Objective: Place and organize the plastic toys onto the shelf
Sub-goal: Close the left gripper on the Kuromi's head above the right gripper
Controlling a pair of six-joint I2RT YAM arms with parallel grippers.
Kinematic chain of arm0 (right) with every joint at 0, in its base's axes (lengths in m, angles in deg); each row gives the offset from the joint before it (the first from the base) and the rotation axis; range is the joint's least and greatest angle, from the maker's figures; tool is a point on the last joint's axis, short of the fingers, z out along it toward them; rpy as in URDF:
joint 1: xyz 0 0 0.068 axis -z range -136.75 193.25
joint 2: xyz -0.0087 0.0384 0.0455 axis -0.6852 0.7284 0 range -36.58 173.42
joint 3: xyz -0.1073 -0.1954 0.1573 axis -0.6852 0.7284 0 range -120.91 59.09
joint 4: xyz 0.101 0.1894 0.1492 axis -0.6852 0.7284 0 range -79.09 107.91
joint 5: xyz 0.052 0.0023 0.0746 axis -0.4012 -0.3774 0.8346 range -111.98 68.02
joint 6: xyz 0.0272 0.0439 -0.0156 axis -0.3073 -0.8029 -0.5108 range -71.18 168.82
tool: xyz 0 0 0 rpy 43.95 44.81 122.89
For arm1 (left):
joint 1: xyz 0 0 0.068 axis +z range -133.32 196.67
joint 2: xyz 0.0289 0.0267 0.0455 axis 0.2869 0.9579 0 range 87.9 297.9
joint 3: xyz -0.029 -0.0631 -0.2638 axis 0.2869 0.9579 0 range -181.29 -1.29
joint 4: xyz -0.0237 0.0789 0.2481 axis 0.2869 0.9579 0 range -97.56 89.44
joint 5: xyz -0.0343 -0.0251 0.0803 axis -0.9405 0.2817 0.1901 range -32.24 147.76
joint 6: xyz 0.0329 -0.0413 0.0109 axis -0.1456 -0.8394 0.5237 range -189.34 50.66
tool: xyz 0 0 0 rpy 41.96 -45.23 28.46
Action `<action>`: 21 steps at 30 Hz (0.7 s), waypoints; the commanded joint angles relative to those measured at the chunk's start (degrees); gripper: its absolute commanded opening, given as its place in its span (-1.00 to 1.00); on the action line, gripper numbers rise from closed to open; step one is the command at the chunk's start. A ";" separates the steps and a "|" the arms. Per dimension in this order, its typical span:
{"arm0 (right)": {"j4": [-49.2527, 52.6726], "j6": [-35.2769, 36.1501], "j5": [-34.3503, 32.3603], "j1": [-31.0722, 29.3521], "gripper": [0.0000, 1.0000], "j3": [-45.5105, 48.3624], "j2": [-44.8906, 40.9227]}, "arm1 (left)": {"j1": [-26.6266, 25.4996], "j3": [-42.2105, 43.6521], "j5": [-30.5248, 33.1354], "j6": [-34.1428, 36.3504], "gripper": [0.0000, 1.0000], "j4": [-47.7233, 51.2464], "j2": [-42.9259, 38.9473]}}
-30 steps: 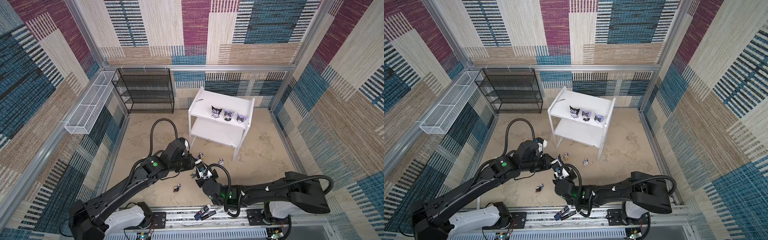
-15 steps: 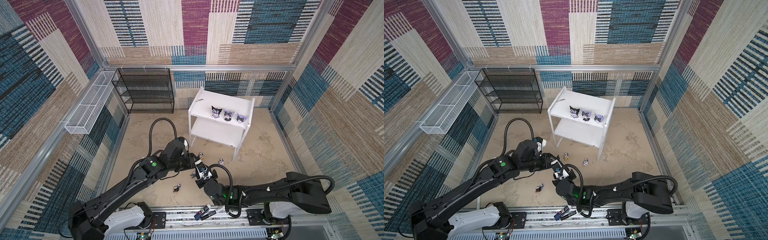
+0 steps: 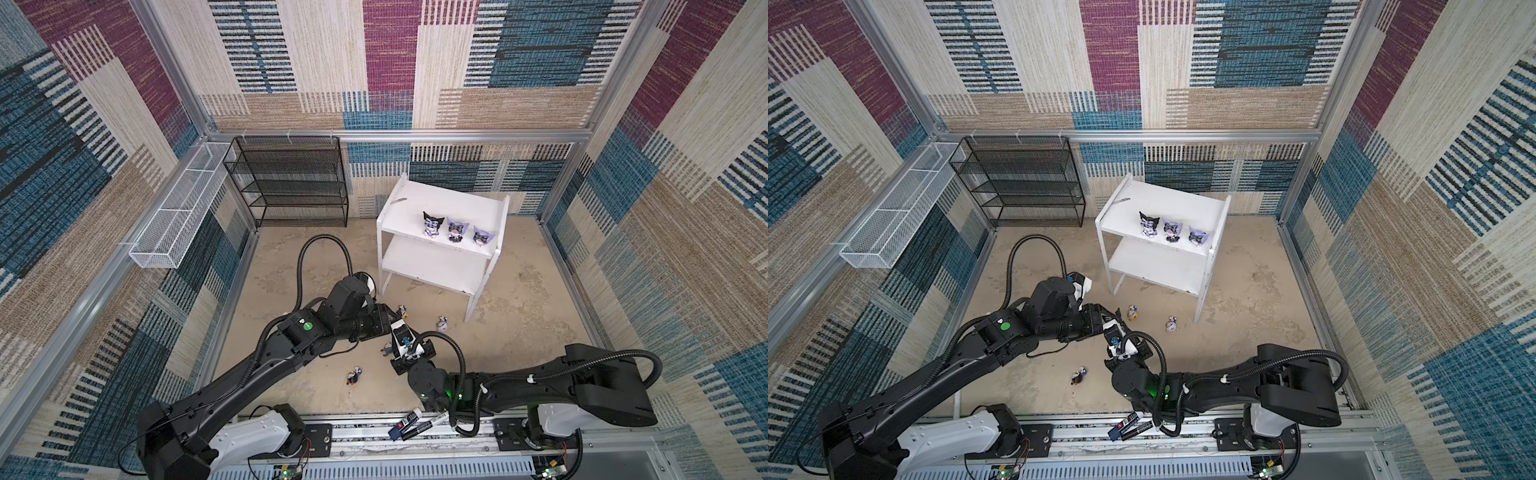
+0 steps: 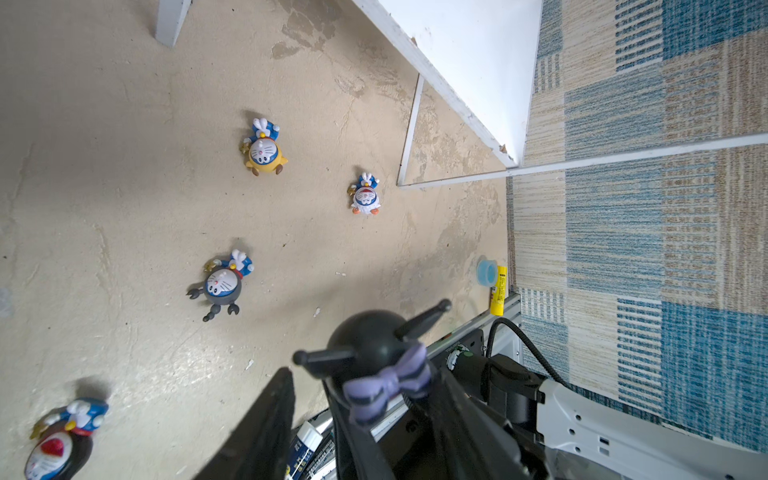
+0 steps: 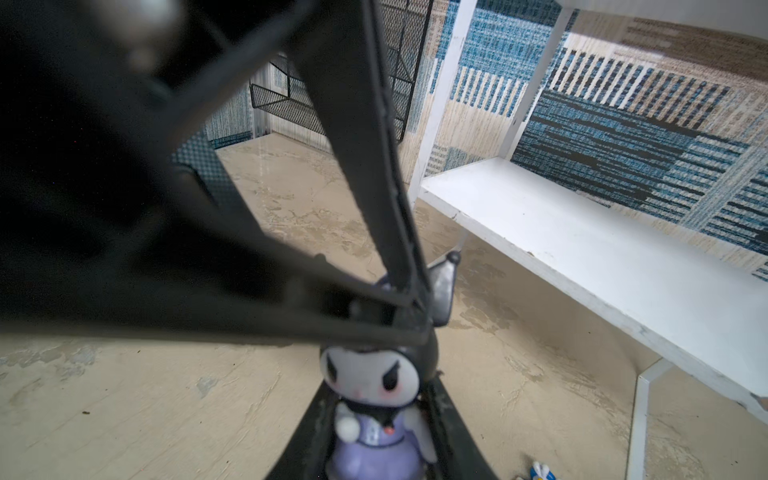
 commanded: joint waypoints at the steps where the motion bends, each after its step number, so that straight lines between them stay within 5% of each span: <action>1: -2.59 4.95 1.70 -0.35 -1.00 0.17 0.42 | -0.12 -0.19 -2.28 -1.63 0.18 -3.38 0.10; 5: -3.38 6.29 1.58 -0.59 -1.00 0.12 0.70 | -0.12 -0.18 -2.92 -1.93 0.16 -4.17 0.58; 21: -3.67 2.49 4.12 -0.66 -1.00 2.21 -2.83 | -0.12 2.44 -2.20 -2.73 -0.49 -5.36 -0.46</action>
